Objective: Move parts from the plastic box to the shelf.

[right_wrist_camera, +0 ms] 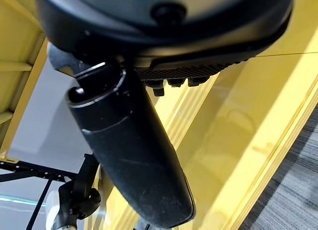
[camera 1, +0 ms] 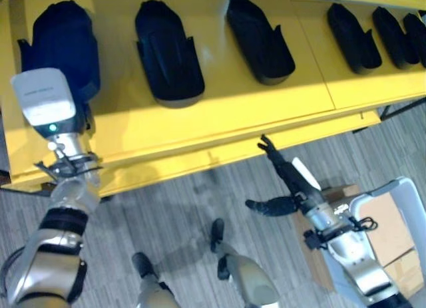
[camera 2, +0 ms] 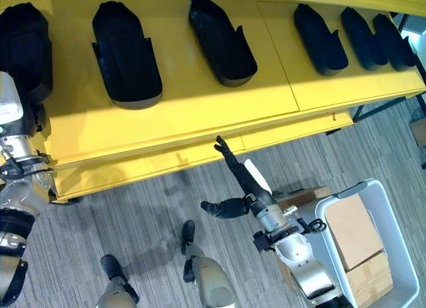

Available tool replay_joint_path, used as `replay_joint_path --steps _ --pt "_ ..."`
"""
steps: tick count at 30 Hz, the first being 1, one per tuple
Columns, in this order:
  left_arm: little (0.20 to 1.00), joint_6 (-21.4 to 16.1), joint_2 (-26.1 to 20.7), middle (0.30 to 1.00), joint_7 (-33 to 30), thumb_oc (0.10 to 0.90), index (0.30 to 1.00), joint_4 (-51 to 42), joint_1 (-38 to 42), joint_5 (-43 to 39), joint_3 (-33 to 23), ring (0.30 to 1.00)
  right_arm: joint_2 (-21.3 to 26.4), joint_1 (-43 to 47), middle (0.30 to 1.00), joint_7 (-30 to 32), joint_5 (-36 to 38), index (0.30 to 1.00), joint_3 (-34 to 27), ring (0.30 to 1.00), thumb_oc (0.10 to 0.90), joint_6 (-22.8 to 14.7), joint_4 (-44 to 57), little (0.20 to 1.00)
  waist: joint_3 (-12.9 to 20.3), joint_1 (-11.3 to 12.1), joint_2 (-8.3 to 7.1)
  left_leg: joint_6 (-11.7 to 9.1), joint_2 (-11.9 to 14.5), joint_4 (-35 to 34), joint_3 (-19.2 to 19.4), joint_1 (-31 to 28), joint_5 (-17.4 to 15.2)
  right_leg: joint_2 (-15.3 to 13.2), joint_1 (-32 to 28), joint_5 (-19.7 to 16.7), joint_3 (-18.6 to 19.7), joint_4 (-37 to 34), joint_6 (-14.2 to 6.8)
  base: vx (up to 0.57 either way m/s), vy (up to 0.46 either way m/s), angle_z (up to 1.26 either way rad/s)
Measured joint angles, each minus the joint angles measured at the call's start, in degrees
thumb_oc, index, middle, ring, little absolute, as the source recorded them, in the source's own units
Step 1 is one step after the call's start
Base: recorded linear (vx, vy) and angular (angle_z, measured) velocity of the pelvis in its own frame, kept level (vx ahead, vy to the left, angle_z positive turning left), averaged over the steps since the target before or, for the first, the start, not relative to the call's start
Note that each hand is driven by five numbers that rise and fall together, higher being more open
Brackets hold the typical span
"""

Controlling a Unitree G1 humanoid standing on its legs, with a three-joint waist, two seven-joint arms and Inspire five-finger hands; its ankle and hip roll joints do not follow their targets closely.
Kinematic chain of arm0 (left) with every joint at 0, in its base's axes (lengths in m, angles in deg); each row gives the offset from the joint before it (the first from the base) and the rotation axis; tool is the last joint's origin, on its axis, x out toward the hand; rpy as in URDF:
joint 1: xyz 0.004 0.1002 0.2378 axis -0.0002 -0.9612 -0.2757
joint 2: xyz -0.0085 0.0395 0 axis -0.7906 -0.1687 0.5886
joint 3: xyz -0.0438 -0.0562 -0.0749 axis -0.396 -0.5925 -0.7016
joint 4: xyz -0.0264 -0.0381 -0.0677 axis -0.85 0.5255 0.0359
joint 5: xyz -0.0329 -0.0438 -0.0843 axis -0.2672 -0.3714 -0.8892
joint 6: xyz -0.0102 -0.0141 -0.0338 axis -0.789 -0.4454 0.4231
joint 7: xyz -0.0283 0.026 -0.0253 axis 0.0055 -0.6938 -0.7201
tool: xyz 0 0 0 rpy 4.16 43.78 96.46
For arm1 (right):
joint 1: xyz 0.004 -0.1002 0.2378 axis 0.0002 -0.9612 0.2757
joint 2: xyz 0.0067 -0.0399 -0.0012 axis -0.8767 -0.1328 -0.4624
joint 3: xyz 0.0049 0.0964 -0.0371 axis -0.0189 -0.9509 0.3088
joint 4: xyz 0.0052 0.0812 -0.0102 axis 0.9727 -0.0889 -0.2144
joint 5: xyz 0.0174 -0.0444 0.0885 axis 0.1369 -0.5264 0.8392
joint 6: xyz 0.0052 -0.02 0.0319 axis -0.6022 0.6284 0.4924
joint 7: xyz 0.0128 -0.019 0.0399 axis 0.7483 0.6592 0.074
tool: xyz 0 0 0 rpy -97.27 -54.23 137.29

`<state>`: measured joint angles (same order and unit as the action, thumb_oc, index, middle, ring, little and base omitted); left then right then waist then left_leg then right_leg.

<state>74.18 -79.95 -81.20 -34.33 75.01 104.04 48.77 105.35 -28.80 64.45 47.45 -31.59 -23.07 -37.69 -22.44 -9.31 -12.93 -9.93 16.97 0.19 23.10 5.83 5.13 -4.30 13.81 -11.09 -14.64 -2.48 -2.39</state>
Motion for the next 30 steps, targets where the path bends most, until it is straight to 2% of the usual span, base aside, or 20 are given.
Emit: replay_joint_path --steps 10,16,20,23,30 --pt "0.3 -1.8 0.2 0.3 -0.1 0.4 0.3 0.3 -2.0 0.0 -0.9 0.3 0.5 0.2 1.0 0.6 0.0 1.0 0.0 1.0 0.9 -0.3 0.0 1.0 0.0 0.5 0.11 0.1 0.0 1.1 -0.6 0.1 -0.1 -0.3 -0.2 0.0 -0.1 0.9 0.1 0.0 0.0 0.0" --pt "0.3 -1.8 0.3 0.3 -0.1 0.4 0.3 0.2 -3.3 0.0 -1.1 0.3 0.6 0.2 1.0 0.6 -0.1 1.0 0.1 1.0 0.9 -0.3 0.0 1.0 0.0 0.5 0.34 0.1 0.0 1.8 -0.8 0.2 -0.1 -0.4 -0.2 0.3 0.0 1.1 0.2 0.0 0.0 0.0" --pt "0.3 -1.7 0.5 0.3 -0.1 0.4 0.3 0.2 -4.0 -0.1 -1.4 0.3 1.0 0.2 1.0 0.6 0.0 1.0 0.2 1.0 0.9 -0.3 0.0 1.0 0.0 0.3 1.04 0.1 0.2 2.6 -1.3 1.1 -0.2 -0.5 0.2 0.2 -0.1 1.3 0.3 -0.01 0.003 0.02" --pt "0.3 -1.8 2.4 0.3 -0.1 0.4 0.3 -0.4 -4.7 -0.3 -3.5 0.3 1.4 0.2 1.0 0.6 -0.1 1.0 0.7 1.0 0.9 -0.3 0.0 1.0 0.1 0.5 1.37 0.1 0.2 2.8 -1.4 1.3 -0.2 -0.5 0.3 0.0 -0.1 1.5 0.5 0.0 0.0 0.0" --pt "0.3 -1.8 2.8 0.3 -0.2 0.4 0.3 -1.1 -5.6 -1.7 -4.3 0.3 2.2 0.2 1.0 0.6 0.0 1.0 0.9 1.0 0.9 -0.3 0.0 1.0 0.1 0.7 1.44 0.2 0.3 3.6 -1.6 2.0 -0.2 -0.6 1.0 0.0 -0.1 2.3 0.5 0.0 0.0 0.0"
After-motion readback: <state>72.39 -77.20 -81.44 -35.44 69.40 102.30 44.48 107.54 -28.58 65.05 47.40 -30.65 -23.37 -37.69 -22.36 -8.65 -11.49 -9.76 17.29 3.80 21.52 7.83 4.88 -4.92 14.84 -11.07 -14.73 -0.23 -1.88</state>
